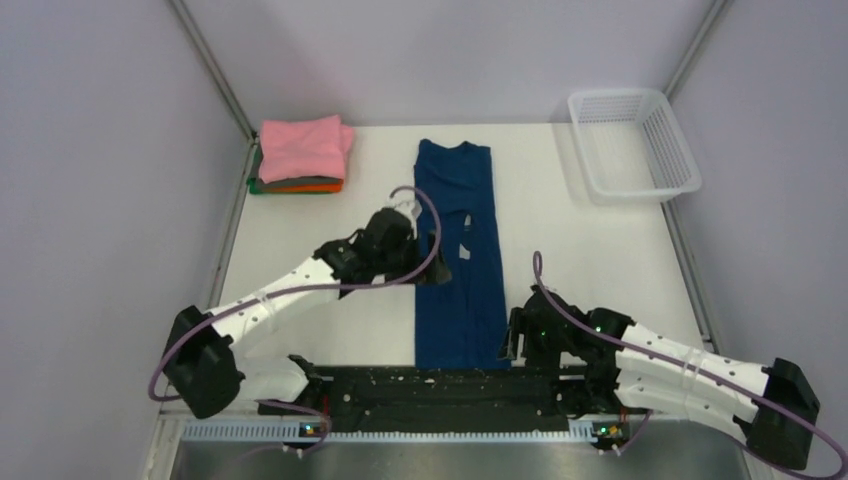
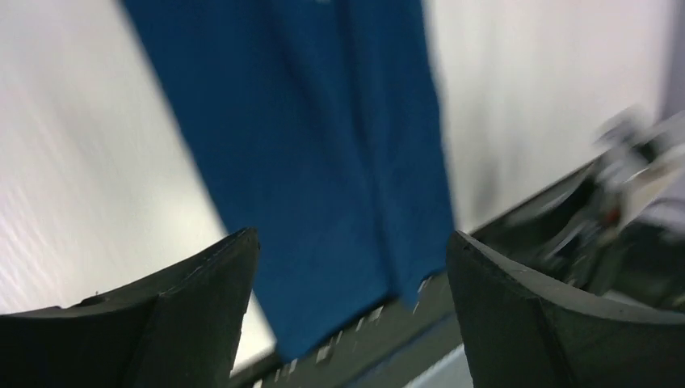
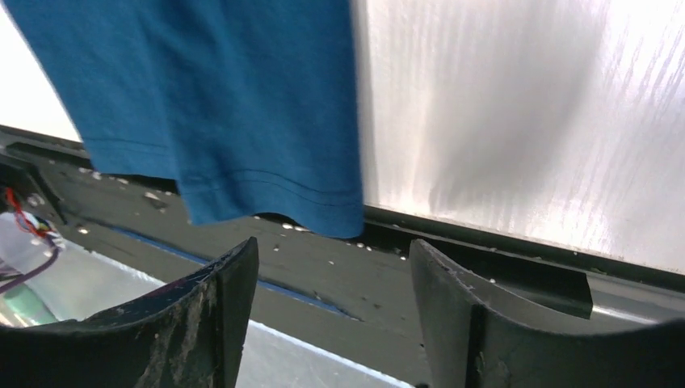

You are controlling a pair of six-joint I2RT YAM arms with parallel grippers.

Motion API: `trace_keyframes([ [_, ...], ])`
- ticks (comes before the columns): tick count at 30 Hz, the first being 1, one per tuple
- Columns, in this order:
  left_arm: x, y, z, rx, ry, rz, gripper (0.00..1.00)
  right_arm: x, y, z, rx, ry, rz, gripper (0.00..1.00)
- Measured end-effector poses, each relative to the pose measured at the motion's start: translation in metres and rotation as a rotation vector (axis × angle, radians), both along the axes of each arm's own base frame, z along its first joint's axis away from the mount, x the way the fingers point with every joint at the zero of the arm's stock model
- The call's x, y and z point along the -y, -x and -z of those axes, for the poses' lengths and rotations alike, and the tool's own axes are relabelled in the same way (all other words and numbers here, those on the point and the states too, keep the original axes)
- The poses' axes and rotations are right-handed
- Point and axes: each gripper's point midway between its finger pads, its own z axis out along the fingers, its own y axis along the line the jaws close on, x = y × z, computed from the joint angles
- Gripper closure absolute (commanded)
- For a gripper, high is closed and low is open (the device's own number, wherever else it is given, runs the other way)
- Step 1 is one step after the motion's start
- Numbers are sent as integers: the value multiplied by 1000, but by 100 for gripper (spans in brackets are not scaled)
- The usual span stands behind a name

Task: Fold and stack the t-shirts
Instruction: Grab the bottom of the folded rectangular tshirt with both arms, then fold the folded rectangular tshirt in 1/3 of the way

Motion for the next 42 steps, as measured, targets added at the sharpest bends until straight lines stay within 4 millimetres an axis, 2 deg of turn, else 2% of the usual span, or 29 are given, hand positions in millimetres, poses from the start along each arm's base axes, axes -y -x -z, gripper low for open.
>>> trace_keyframes([
  [2,-15,64,56,-152,-47,48,13,4,5,9,-28,18,-2,40],
  [5,-43,119,99,-299,-82,30,18,5,10,18,-57,33,-11,46],
  [8,-52,154,110,-362,-27,35,24,0,10,21,-64,23,-20,54],
  [13,-51,191,127,-452,59,61,31,-3,10,29,-73,18,-27,70],
  [17,-49,201,141,-504,75,56,37,-1,12,35,-75,21,-26,74],
  [22,-39,201,155,-544,67,51,46,0,13,39,-78,11,-19,77],
  [29,-31,207,172,-587,28,67,71,-9,7,32,-49,-46,-9,79],
  [32,-31,207,175,-596,9,62,100,-12,6,31,-44,-59,-12,90],
  [35,-28,204,174,-599,-2,61,100,-14,6,31,-44,-66,-17,100],
  [39,-18,198,161,-565,31,76,100,-15,7,30,-49,-67,-24,100],
  [42,-11,193,143,-522,78,98,100,-17,5,23,-41,-76,-26,100],
])
